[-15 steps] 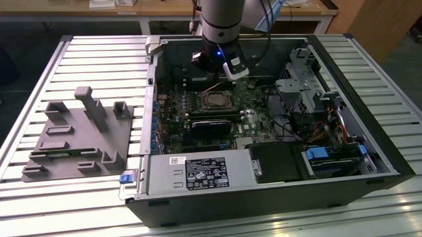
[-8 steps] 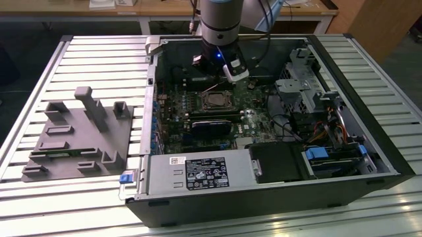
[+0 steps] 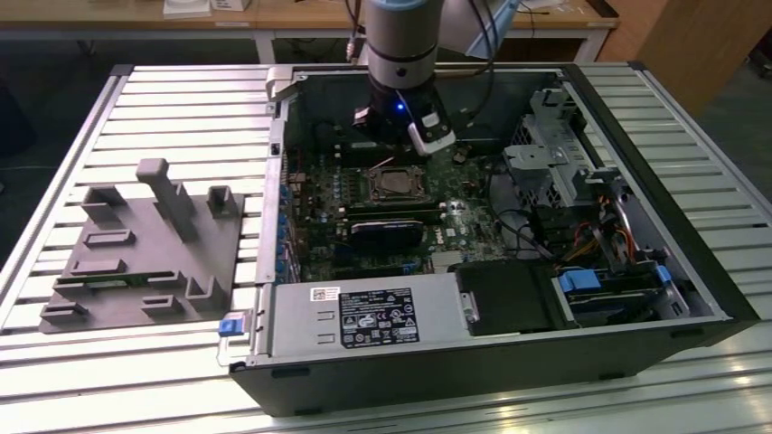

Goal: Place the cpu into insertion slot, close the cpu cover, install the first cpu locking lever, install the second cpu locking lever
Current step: 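Install the first cpu locking lever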

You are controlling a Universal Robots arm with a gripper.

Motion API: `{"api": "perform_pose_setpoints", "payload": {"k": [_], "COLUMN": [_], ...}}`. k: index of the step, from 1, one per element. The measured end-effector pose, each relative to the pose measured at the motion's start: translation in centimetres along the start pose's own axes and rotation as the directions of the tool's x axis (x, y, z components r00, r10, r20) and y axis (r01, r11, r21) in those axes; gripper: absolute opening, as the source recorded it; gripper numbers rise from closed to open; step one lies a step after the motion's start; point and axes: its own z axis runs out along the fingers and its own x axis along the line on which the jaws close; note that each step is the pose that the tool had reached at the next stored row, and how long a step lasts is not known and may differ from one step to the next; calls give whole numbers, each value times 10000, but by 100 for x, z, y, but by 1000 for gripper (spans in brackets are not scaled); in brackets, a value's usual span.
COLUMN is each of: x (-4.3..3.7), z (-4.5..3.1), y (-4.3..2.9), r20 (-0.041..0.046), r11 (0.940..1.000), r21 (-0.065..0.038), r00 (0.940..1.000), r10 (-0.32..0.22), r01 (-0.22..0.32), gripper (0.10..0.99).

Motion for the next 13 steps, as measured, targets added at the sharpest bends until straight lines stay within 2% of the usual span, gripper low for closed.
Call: {"api": "perform_pose_setpoints", "payload": {"k": [4,6,13], "x": [6,10,13], "z": [32,51,60], "y": [2,10,19], "r20": [98,129,147], "r11": [9997,9994,9993], "r21": [245,335,370], "r00": [9999,9999,9999], "r10": [-41,-55,-62], "r01": [38,51,57], "gripper": [106,106,106]}}
